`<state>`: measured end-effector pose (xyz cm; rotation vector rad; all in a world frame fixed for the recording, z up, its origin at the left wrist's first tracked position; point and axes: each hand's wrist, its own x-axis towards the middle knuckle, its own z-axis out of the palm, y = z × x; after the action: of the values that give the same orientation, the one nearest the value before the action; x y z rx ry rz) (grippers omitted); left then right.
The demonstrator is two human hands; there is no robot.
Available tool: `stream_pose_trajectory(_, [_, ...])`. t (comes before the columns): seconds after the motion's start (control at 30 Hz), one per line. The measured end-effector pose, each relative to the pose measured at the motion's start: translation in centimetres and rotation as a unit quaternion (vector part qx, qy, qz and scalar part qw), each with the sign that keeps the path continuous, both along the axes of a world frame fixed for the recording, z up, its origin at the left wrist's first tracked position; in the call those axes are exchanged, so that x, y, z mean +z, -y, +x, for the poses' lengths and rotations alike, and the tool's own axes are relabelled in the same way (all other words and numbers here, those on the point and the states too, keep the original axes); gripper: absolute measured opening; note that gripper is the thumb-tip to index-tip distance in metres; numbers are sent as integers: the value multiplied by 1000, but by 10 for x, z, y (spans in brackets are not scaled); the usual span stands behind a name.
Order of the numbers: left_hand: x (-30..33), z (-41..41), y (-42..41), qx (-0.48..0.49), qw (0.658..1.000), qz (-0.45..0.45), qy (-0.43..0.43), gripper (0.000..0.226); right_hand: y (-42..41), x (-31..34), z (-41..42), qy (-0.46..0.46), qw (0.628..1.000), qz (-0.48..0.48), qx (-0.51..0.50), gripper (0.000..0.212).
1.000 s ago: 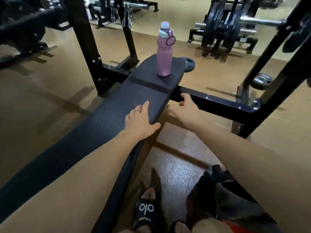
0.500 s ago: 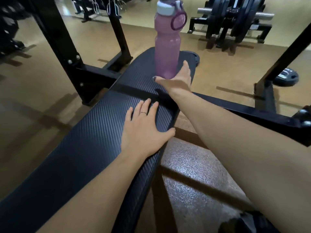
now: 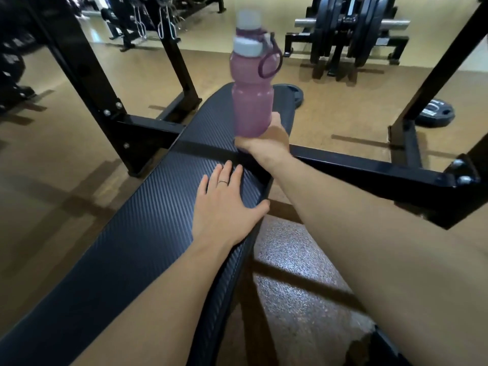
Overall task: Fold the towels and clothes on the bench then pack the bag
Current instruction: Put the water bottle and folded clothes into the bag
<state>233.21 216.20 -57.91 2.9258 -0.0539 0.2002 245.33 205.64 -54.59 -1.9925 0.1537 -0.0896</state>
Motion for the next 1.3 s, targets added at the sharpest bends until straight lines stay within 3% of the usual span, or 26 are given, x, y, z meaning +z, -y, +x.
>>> stream_pose_trajectory(0.13, [6,-41,4,-39,998,-24,-35,87,19,12,-83,-41,998,29,36,73])
stream_pose_trajectory(0.2, [13,-75,4,-49,989,-97,-99,78,30,20,-132,-67,995,46,49,71])
stream_pose_trajectory(0.27, [27,-113,2,-35,951,-252,-178,68,41,24,-186,-70,995,54,46,70])
stream_pose_trajectory(0.33, [47,-158,5,-11,885,-399,-241,60,51,25,-240,-75,994,71,30,80])
stream_pose_trajectory(0.4, [66,-197,10,2,838,-476,-265,62,61,29,-290,-78,991,105,25,90])
stream_pose_trajectory(0.53, [110,-265,21,-25,798,-554,-236,80,81,44,-383,-61,990,117,38,87])
stream_pose_trajectory(0.6, [129,-293,33,-80,790,-564,-227,92,93,52,-421,-40,991,115,51,83])
stream_pose_trajectory(0.73, [160,-341,68,-147,818,-541,-130,87,110,79,-479,-28,988,123,91,69])
stream_pose_trajectory(0.83, [176,-370,88,-163,825,-536,-80,94,125,93,-507,-3,991,96,89,82])
stream_pose_trajectory(0.97, [193,-395,113,-212,827,-518,-50,95,156,111,-540,5,995,55,81,77])
stream_pose_trajectory(1.03, [200,-404,129,-239,824,-512,-38,89,172,119,-555,7,998,13,60,84])
stream_pose_trajectory(1.17, [210,-423,162,-298,804,-514,-32,74,208,131,-585,-3,1000,-20,15,84])
stream_pose_trajectory(1.3, [207,-441,194,-325,778,-529,-98,67,247,125,-617,-22,1000,-16,-9,83])
